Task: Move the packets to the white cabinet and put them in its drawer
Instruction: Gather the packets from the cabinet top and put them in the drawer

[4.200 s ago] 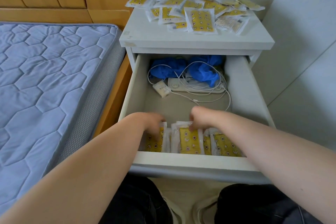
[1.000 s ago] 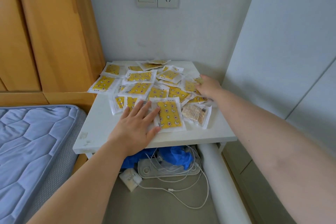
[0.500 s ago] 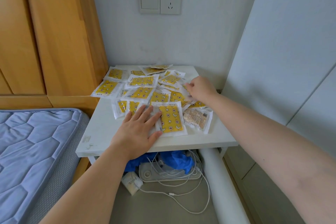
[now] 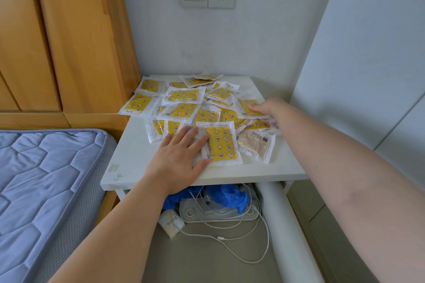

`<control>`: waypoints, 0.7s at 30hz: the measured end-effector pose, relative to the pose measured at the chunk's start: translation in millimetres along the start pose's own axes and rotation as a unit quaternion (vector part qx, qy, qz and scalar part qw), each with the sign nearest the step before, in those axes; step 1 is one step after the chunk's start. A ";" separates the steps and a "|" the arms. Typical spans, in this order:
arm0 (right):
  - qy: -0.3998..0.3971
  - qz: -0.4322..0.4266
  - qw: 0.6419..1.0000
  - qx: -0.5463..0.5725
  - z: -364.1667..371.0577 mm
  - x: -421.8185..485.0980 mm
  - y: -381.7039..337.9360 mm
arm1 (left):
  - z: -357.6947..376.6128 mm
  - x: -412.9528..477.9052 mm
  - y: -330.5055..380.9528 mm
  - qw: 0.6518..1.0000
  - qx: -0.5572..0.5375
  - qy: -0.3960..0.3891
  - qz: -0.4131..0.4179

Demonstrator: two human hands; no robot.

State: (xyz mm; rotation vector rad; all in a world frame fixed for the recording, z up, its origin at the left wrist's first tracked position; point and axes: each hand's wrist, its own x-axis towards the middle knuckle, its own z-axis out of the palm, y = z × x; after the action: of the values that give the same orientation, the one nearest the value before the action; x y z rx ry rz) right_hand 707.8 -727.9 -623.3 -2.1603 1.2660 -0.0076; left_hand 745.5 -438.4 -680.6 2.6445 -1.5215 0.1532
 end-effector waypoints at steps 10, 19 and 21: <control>-0.093 0.040 0.980 -0.171 -16.9 -21.6 -24.6 | 0.7 0.5 -0.4 1.000 -0.005 0.002 -0.002; -0.002 -0.035 0.988 -0.153 -8.9 -21.3 -32.7 | 1.4 0.5 -1.2 1.000 -0.010 0.004 -0.002; 0.038 -0.044 0.992 -0.110 -11.0 -20.5 -34.3 | 1.8 0.6 -1.5 1.000 -0.012 0.003 -0.004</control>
State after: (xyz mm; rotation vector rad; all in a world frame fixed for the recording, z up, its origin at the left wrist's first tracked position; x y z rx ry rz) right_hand 720.4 -705.6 -590.7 -2.4233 1.2637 0.0137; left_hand 747.1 -438.4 -682.4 2.6282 -1.5019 0.1425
